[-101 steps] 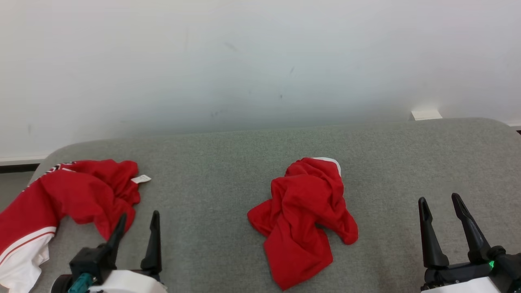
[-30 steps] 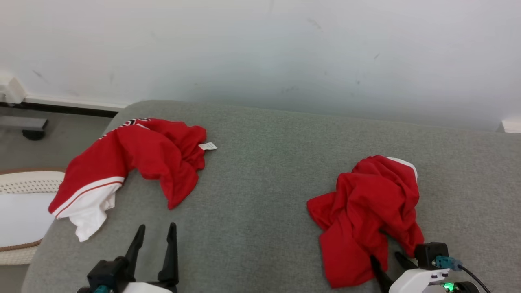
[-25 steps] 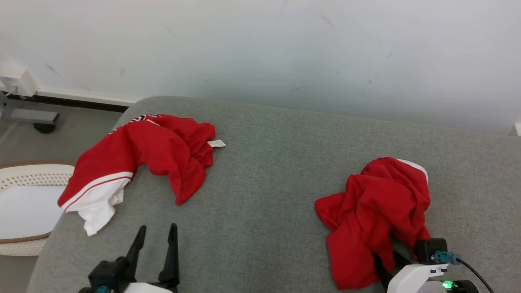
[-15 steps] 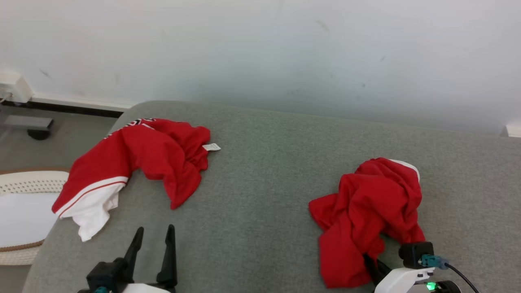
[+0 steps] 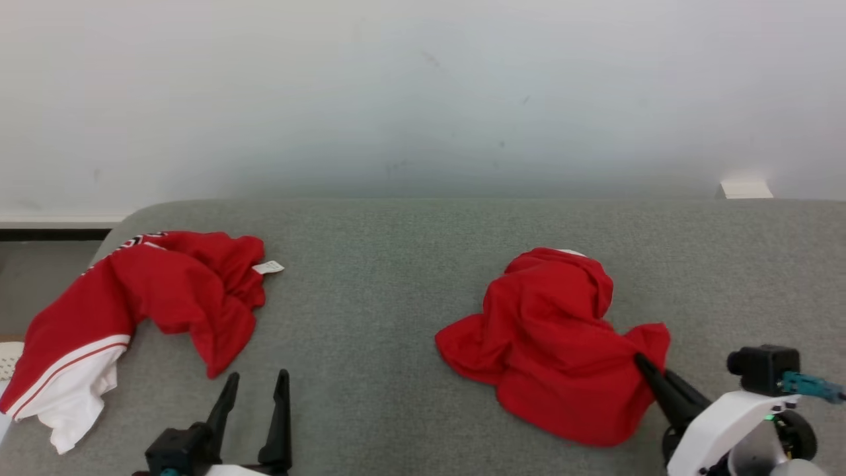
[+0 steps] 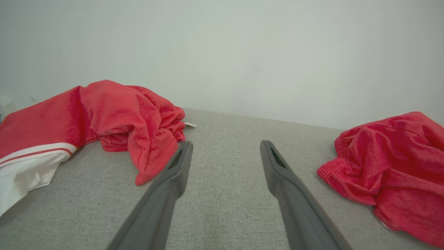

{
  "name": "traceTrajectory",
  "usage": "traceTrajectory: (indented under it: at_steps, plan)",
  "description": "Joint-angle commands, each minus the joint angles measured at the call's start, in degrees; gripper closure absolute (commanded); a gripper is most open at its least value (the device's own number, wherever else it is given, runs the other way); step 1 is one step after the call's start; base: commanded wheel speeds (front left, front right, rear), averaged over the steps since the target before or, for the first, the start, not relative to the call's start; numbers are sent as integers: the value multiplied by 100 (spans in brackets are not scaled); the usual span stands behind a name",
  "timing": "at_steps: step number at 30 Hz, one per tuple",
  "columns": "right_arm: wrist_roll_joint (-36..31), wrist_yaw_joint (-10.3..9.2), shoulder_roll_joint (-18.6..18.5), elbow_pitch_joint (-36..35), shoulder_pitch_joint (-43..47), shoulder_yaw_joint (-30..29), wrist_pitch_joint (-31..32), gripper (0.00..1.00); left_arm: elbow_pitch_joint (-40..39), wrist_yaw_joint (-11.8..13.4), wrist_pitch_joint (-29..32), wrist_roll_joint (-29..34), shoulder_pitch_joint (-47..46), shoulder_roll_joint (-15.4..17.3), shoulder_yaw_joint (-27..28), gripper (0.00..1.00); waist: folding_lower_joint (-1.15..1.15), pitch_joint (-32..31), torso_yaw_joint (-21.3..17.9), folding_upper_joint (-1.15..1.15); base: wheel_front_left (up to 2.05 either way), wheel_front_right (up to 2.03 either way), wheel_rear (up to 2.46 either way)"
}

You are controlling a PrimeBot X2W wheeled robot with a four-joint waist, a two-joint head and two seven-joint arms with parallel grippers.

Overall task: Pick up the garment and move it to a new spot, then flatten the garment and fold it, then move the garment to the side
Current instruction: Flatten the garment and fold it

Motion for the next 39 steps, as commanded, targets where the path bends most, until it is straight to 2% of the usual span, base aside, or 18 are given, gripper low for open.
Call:
traceTrajectory:
  at_steps: [1,4,8,12,15,16,17,18,22,27,33,39]
  plan:
    - [111,4,-194,-279,147,-190,153,100,13,0,-2,88,48,23,-9,0,0,-5,-137,0,0,0,0]
    - [86,3,-417,-602,317,-643,352,100,19,-10,-2,99,39,22,-19,0,0,1,-197,0,0,0,0]
    - [-160,4,-544,-670,614,-1293,696,100,23,-32,-1,120,43,22,-27,0,0,35,-225,0,0,0,0]
    - [-501,3,-407,-502,773,-1721,853,100,41,-44,-2,125,-24,22,-46,0,0,129,-199,0,0,0,0]
    - [-677,3,-178,-248,732,-1912,726,100,58,-50,-2,112,-64,22,-58,0,0,157,-172,0,0,0,0]
    - [-745,3,-123,-148,701,-1960,665,66,67,-51,-2,107,-69,22,-60,0,0,158,-164,0,0,0,0]
    - [-808,4,-70,-53,670,-2008,590,24,73,-50,-2,105,-72,21,-63,0,0,153,-159,0,0,0,0]
    - [-901,3,-14,34,645,-2062,511,0,79,-51,-2,105,-67,22,-64,0,0,144,-156,0,0,0,0]
    - [-1225,4,163,165,523,-2172,161,0,107,-50,-2,139,-45,22,-22,0,0,92,-174,0,0,0,0]
    - [-1609,4,342,-32,470,-2328,-578,0,43,-23,-1,126,-6,22,16,0,0,36,-261,0,0,0,0]
    - [-1889,3,552,-203,613,-2123,-1337,0,-28,-13,-1,49,-42,22,-6,0,0,20,-364,0,0,0,0]
    - [-2004,3,690,-160,766,-1905,-1780,0,-58,-14,-2,-19,7,22,-57,0,0,-12,-460,0,0,0,0]
